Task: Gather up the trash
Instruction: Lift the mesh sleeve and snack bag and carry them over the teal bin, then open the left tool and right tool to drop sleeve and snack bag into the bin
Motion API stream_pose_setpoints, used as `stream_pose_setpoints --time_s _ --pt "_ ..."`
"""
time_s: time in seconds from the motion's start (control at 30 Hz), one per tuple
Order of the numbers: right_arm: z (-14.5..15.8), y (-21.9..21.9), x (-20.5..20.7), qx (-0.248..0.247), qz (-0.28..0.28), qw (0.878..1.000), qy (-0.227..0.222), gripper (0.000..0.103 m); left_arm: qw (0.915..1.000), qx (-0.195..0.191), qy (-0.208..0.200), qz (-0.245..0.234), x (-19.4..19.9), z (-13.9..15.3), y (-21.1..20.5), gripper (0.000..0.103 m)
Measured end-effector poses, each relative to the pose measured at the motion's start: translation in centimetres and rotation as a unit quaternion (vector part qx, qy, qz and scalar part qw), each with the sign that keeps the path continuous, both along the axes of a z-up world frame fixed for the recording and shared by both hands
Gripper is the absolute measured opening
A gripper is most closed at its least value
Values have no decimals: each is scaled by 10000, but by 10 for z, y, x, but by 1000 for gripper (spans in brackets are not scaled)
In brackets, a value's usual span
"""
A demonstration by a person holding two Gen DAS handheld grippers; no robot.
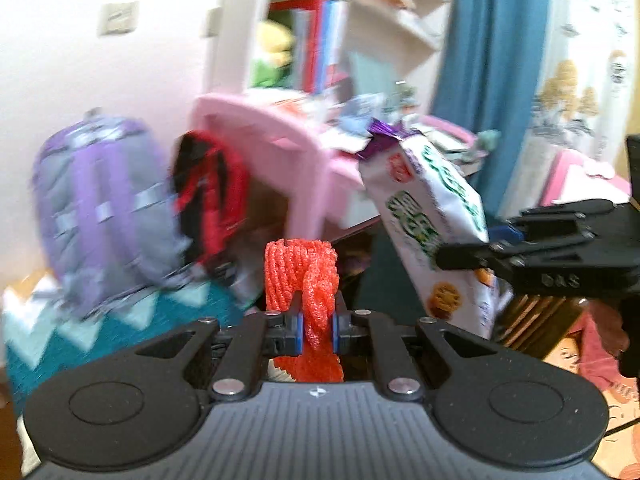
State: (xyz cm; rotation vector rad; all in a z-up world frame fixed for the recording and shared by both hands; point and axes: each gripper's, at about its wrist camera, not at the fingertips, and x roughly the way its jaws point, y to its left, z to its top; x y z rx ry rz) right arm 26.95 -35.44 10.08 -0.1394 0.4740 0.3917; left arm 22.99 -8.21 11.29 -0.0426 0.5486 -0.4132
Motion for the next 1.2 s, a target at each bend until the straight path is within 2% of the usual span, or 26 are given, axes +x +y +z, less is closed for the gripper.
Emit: stream_pose_setpoints --time_s 0.13,0.27,0.47,0.67,0.87,1.2 --pt "15 -53 7 163 -515 9985 -129 27 9992 -40 -151 -369 13 15 -57 12" --pt "18 -99 26 288 -938 9952 -39 27 9978 -83 -195 -622 28 25 -108 12" --pt "-2 -150 57 439 -1430 9883 295 27 9953 -169 -200 -927 59 33 -177 12" --pt "-24 -173 92 612 -1738 9802 732 28 9940 -56 183 -1080 97 18 -234 12" --pt "-47 -181 121 576 -1910 9737 1099 30 9931 116 568 -1016 133 -10 -261 12" --pt "-83 -179 151 434 -1942 9630 1815 40 9890 530 1027 -923 162 -55 -270 12"
